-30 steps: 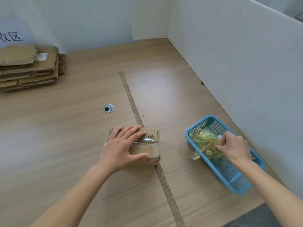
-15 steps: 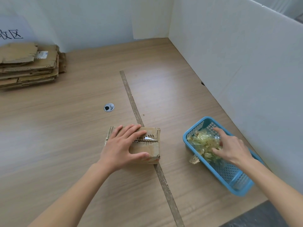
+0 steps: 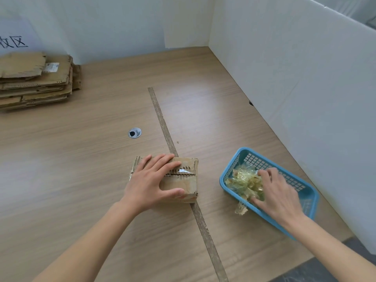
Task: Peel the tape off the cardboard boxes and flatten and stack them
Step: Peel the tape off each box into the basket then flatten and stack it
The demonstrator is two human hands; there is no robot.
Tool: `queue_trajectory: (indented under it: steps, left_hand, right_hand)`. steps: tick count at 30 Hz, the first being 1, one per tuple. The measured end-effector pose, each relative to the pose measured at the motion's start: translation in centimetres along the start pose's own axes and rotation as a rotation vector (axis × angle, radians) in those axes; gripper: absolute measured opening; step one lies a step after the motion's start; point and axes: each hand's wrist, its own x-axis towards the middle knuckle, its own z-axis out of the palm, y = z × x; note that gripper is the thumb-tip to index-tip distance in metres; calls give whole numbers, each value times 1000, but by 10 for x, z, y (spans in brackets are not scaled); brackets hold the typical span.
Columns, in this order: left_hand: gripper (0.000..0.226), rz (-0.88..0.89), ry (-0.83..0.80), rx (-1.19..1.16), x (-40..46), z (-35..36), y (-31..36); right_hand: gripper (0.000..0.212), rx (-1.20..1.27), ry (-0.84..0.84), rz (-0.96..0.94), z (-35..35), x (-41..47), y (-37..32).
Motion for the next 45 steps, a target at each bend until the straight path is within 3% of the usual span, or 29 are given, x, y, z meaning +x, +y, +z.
queue_trajectory:
  steps: [3, 6, 12, 14, 20, 24, 26, 30, 35, 41, 45]
  left_hand:
    - [88, -4, 1, -3, -1, 0, 0]
    - [89, -3, -5, 8, -1, 0, 0]
    - [88, -5, -2, 5, -1, 1, -1]
    - [89, -4, 1, 2, -1, 1, 0]
    - [89, -11, -14, 14, -1, -1, 0]
    - [89, -10, -6, 4, -1, 0, 1]
    - [89, -10, -5, 9, -1, 0, 1]
    - [89, 6, 6, -2, 0, 1, -1]
    - [106, 46, -20, 46, 1, 2, -4]
    - [99, 41, 70, 9, 9, 8, -2]
    - [98, 41, 74, 20, 9, 8, -3]
  right_hand:
    - [31, 168, 110, -190, 2, -9, -4]
    - [4, 293, -90, -165, 2, -11, -3]
    - [35, 246, -359, -277, -3, -8, 12]
    - [38, 233, -373, -273, -6, -11, 14]
    - [26, 216, 60, -278, -16, -20, 2]
    - [15, 270, 143, -198, -17, -13, -12]
    - [22, 410, 143, -205, -19, -6, -25]
    - [44, 841, -11, -246, -22, 15, -77]
    - [59, 1185, -101, -225, -20, 35, -120]
    - [56, 1336, -85, -158, -14, 37, -130]
    - [32, 1433, -75, -108, -13, 38, -131]
